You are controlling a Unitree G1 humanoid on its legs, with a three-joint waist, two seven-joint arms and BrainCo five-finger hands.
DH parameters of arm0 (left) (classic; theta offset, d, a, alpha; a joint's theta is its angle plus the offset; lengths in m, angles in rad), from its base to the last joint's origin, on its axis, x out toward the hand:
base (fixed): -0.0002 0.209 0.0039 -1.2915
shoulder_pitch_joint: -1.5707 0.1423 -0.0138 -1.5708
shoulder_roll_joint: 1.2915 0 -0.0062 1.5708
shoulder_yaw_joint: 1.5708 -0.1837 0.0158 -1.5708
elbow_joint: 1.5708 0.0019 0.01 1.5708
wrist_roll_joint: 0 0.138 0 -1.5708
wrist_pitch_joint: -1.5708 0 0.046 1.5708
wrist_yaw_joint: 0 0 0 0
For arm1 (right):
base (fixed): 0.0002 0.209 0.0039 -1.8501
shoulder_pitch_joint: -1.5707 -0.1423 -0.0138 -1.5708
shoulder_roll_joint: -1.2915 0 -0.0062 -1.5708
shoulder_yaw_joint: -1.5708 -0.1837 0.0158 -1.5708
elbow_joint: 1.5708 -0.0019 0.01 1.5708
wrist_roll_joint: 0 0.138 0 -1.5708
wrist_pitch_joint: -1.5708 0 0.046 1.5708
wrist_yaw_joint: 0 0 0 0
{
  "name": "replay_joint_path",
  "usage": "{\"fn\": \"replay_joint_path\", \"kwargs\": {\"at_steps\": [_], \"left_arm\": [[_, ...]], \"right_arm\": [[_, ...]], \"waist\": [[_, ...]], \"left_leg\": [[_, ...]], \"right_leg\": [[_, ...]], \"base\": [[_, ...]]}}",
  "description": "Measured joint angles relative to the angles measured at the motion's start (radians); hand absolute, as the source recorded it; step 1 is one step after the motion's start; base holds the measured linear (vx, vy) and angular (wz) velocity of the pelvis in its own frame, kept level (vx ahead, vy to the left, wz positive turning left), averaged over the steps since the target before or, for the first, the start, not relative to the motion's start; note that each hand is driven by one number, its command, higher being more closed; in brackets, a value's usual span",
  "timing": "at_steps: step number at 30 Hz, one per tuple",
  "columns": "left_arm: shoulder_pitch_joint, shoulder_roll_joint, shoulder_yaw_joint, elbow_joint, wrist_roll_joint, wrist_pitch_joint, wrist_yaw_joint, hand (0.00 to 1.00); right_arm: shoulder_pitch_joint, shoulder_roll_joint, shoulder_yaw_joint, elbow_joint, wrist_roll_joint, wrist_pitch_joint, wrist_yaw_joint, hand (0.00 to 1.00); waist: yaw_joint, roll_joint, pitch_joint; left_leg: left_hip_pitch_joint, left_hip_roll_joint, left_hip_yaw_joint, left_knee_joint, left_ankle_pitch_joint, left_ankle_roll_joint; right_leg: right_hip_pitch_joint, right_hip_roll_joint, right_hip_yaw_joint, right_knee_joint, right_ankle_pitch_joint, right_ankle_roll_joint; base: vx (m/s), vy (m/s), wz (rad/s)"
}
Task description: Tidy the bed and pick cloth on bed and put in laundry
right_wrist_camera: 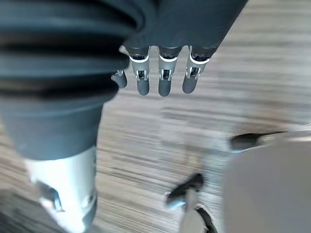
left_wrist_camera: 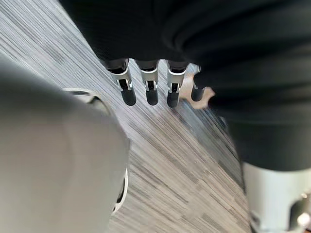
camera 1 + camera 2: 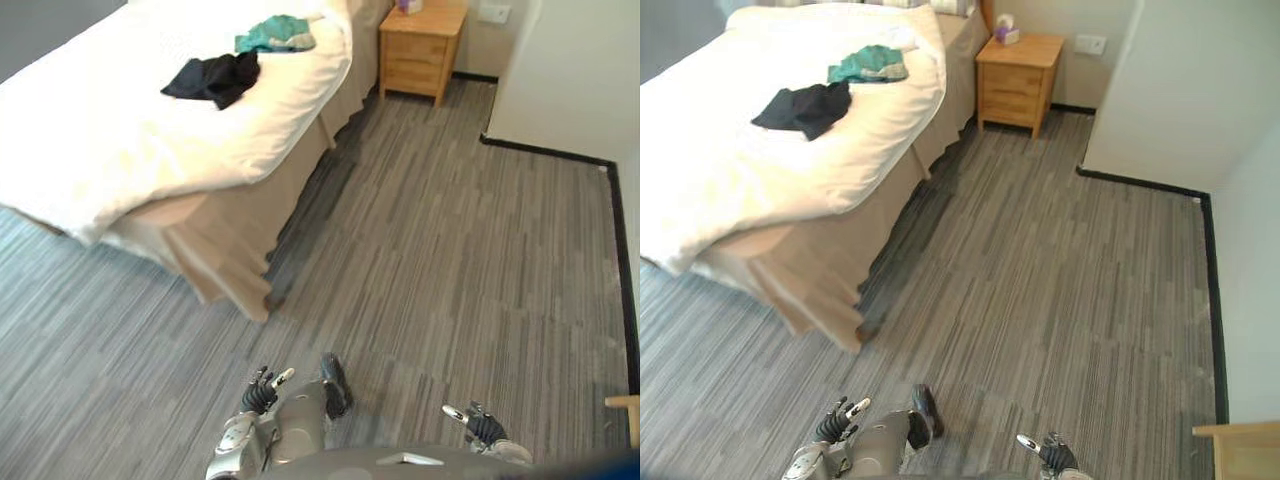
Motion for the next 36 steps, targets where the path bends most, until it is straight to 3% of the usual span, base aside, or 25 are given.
{"fn": "replay_joint_path", "kwargs": {"at_steps": [1, 2, 3, 4, 5, 6, 7, 9, 11, 14, 16, 17, 18, 19, 20, 22, 24, 25, 27, 29, 31, 33, 34, 36], "left_arm": [[0.002, -0.004, 0.0, 0.007, -0.003, 0.001, 0.004, 0.0], [0.007, 0.005, 0.003, 0.026, -0.012, 0.003, 0.016, 0.0], [0.001, 0.019, -0.003, 0.039, -0.036, 0.006, 0.042, 0.0], [-0.003, 0.021, -0.017, 0.042, -0.042, 0.009, 0.057, 0.0], [-0.015, 0.027, -0.034, 0.045, -0.045, 0.011, 0.068, 0.0], [-0.028, 0.029, -0.052, 0.059, -0.069, 0.017, 0.08, 0.0], [-0.03, 0.034, -0.052, 0.086, -0.081, 0.025, 0.083, 0.0], [-0.025, 0.034, -0.055, 0.115, -0.081, 0.027, 0.083, 0.0], [-0.022, 0.039, -0.071, 0.144, -0.084, 0.029, 0.082, 0.0], [-0.039, 0.036, -0.083, 0.145, -0.106, 0.029, 0.082, 0.0], [-0.043, 0.037, -0.077, 0.15, -0.112, 0.03, 0.084, 0.0], [-0.046, 0.041, -0.054, 0.149, -0.115, 0.03, 0.084, 0.0], [-0.049, 0.045, -0.015, 0.155, -0.115, 0.03, 0.085, 0.0], [-0.047, 0.026, 0.001, 0.161, -0.115, 0.031, 0.086, 0.0], [-0.035, 0.001, 0.019, 0.148, -0.108, 0.028, 0.084, 0.0], [-0.015, -0.035, 0.07, 0.147, -0.097, 0.025, 0.088, 0.0], [-0.006, -0.043, 0.124, 0.13, -0.082, 0.02, 0.098, 0.0], [-0.002, -0.044, 0.145, 0.125, -0.063, 0.015, 0.101, 0.0], [0.012, -0.042, 0.16, 0.107, -0.041, 0.006, 0.106, 0.0], [0.018, -0.043, 0.168, 0.097, -0.031, -0.004, 0.106, 0.0], [0.021, -0.054, 0.161, 0.106, -0.02, -0.015, 0.104, 0.0], [0.021, -0.061, 0.146, 0.135, -0.013, -0.02, 0.101, 0.0], [0.017, -0.059, 0.145, 0.143, 0.014, -0.024, 0.094, 0.0], [0.007, -0.044, 0.144, 0.15, 0.026, -0.028, 0.077, 0.0]], "right_arm": [[0.015, 0.002, -0.004, -0.004, -0.003, -0.004, -0.005, 0.0], [0.024, 0.013, -0.02, 0.006, -0.011, -0.003, -0.014, 0.0], [0.043, 0.025, -0.04, 0.026, -0.04, 0.0, -0.025, 0.0], [0.042, 0.026, -0.055, 0.056, -0.059, 0.007, -0.037, 0.0], [0.036, 0.025, -0.07, 0.082, -0.082, 0.013, -0.046, 0.0], [0.015, 0.026, -0.082, 0.102, -0.099, 0.022, -0.053, 0.0], [0.008, 0.026, -0.085, 0.104, -0.122, 0.023, -0.058, 0.0], [0.009, 0.021, -0.085, 0.091, -0.131, 0.008, -0.065, 0.0], [0.003, 0.008, -0.08, 0.077, -0.13, -0.018, -0.067, 0.0], [-0.032, 0.011, -0.076, 0.087, -0.129, -0.025, -0.066, 0.0], [-0.033, 0.019, -0.07, 0.087, -0.129, -0.027, -0.066, 0.0], [-0.033, 0.024, -0.05, 0.087, -0.129, -0.029, -0.065, 0.0], [-0.035, 0.038, -0.038, 0.089, -0.128, -0.034, -0.065, 0.0], [-0.035, 0.026, -0.041, 0.088, -0.128, -0.036, -0.066, 0.0], [-0.037, 0.002, -0.028, 0.087, -0.13, -0.037, -0.063, 0.0], [-0.052, -0.022, -0.002, 0.098, -0.128, -0.034, -0.063, 0.0], [-0.053, -0.026, 0.042, 0.097, -0.115, -0.034, -0.065, 0.0], [-0.053, -0.023, 0.054, 0.096, -0.107, -0.034, -0.065, 0.0], [-0.044, -0.016, 0.074, 0.09, -0.099, -0.022, -0.069, 0.0], [-0.025, -0.021, 0.075, 0.088, -0.096, -0.012, -0.071, 0.0], [-0.03, -0.039, 0.069, 0.092, -0.097, 0.001, -0.069, 0.0], [-0.03, -0.04, 0.055, 0.097, -0.102, 0.002, -0.063, 0.0], [-0.03, -0.04, 0.037, 0.102, -0.103, 0.004, -0.062, 0.0], [-0.03, -0.027, 0.02, 0.122, -0.103, 0.009, -0.061, 0.0]], "waist": [[0.001, 0.003, -0.014], [0.006, -0.016, -0.033], [-0.009, -0.05, -0.064], [-0.016, -0.06, -0.084], [-0.019, -0.053, -0.087], [-0.018, -0.059, -0.08], [-0.025, -0.059, -0.074], [-0.03, -0.034, -0.059], [-0.048, -0.027, -0.058], [-0.05, -0.016, -0.049], [-0.05, -0.023, -0.043], [-0.048, -0.046, -0.038], [-0.049, -0.069, -0.029], [-0.049, -0.045, -0.024], [-0.041, -0.011, -0.026], [-0.046, 0.02, -0.023], [-0.042, 0.017, -0.023], [-0.042, 0.002, -0.014], [-0.017, -0.017, -0.002], [0.005, -0.02, -0.004], [0.008, 0.008, -0.02], [0.001, 0.026, -0.041], [-0.005, 0.028, -0.044], [-0.001, 0.009, -0.039]], "left_leg": [[0.003, -0.009, 0.038, -0.013, -0.011, 0.027], [0.014, -0.038, 0.025, -0.015, 0.065, 0.159], [0.029, -0.085, -0.008, -0.01, 0.11, 0.204], [0.035, -0.108, -0.057, -0.01, 0.094, 0.224], [0.059, -0.128, -0.109, -0.018, 0.073, 0.21], [0.109, -0.155, -0.175, -0.023, 0.045, 0.193], [0.181, -0.171, -0.25, -0.017, 0.006, 0.177], [0.303, -0.168, -0.356, -0.01, -0.035, 0.138], [0.406, -0.162, -0.488, -0.038, -0.055, 0.11], [0.454, -0.116, -0.658, -0.059, -0.074, 0.064], [0.469, -0.102, -0.77, -0.057, -0.097, 0.025], [0.471, -0.11, -0.83, -0.035, -0.127, -0.005], [0.473, -0.123, -0.888, 0.006, -0.168, -0.038], [0.475, -0.099, -0.882, 0.012, -0.173, -0.048], [0.482, -0.063, -0.845, 0.004, -0.165, -0.065], [0.52, -0.009, -0.798, -0.042, -0.145, -0.104], [0.512, 0.027, -0.733, -0.01, -0.122, -0.137], [0.493, 0.036, -0.704, 0.049, -0.122, -0.139], [0.393, 0.064, -0.622, 0.264, -0.126, -0.168], [0.343, 0.11, -0.51, 0.363, -0.144, -0.165], [0.351, 0.123, -0.435, 0.21, -0.114, -0.154], [0.411, 0.093, -0.439, 0.049, -0.094, -0.16], [0.441, 0.075, -0.44, -0.035, -0.079, -0.161], [0.435, 0.052, -0.435, -0.042, -0.062, -0.154]], "right_leg": [[0.02, 0.007, -0.01, 0.006, -0.013, 0.005], [0.038, -0.003, -0.039, 0.044, -0.044, 0.024], [-0.001, -0.031, -0.118, 0.199, -0.081, 0.067], [-0.086, -0.058, -0.172, 0.41, -0.083, 0.089], [-0.183, -0.095, -0.198, 0.654, -0.026, 0.12], [-0.288, -0.138, -0.2, 0.91, 0.009, 0.112], [-0.335, -0.179, -0.201, 1.046, -0.001, 0.122], [-0.384, -0.236, -0.198, 1.105, -0.023, 0.122], [-0.466, -0.3, -0.162, 1.025, -0.062, 0.131], [-0.552, -0.284, -0.067, 0.672, -0.038, 0.159], [-0.56, -0.26, 0.036, 0.423, 0.041, 0.173], [-0.559, -0.256, 0.104, 0.294, 0.103, 0.183], [-0.53, -0.257, 0.137, 0.283, 0.214, 0.173], [-0.524, -0.242, 0.11, 0.305, 0.189, 0.165], [-0.511, -0.23, 0.062, 0.328, 0.162, 0.134], [-0.478, -0.208, -0.011, 0.353, 0.118, 0.101], [-0.424, -0.2, -0.083, 0.339, 0.091, 0.073], [-0.393, -0.202, -0.113, 0.323, 0.083, 0.066], [-0.323, -0.204, -0.168, 0.272, 0.074, 0.053], [-0.283, -0.201, -0.2, 0.241, 0.071, 0.046], [-0.268, -0.201, -0.203, 0.225, 0.072, 0.058], [-0.266, -0.196, -0.191, 0.192, 0.09, 0.086], [-0.267, -0.193, -0.191, 0.164, 0.102, 0.094], [-0.266, -0.203, -0.182, 0.136, 0.123, 0.099]], "base": [[0.75, 0.107, 0.01], [0.81, 0.091, 0.62], [0.82, 0.085, 1.09], [0.82, 0.105, 1.4], [0.78, 0.137, 1.46], [0.91, 0.145, 1.67], [0.73, 0.088, 1.59], [0.69, -0.005, 1.67], [0.71, -0.129, 1.96], [0.54, -0.292, 1.83], [0.51, -0.491, 1.6], [0.37, -0.441, 1.68], [0.41, -0.541, 1.56], [0.36, -0.463, 1.3], [0.33, -0.411, 0.87], [0.3, -0.32, 0.9], [0.27, -0.312, 0.96], [0.19, -0.258, 0.99], [0.13, -0.225, 0.8], [0.07, -0.114, 0.4], [0.06, 0.009, 0.1], [0.14, 0.076, 0.01], [0.14, 0.087, 0.05], [0.08, 0.115, -0.04]]}}
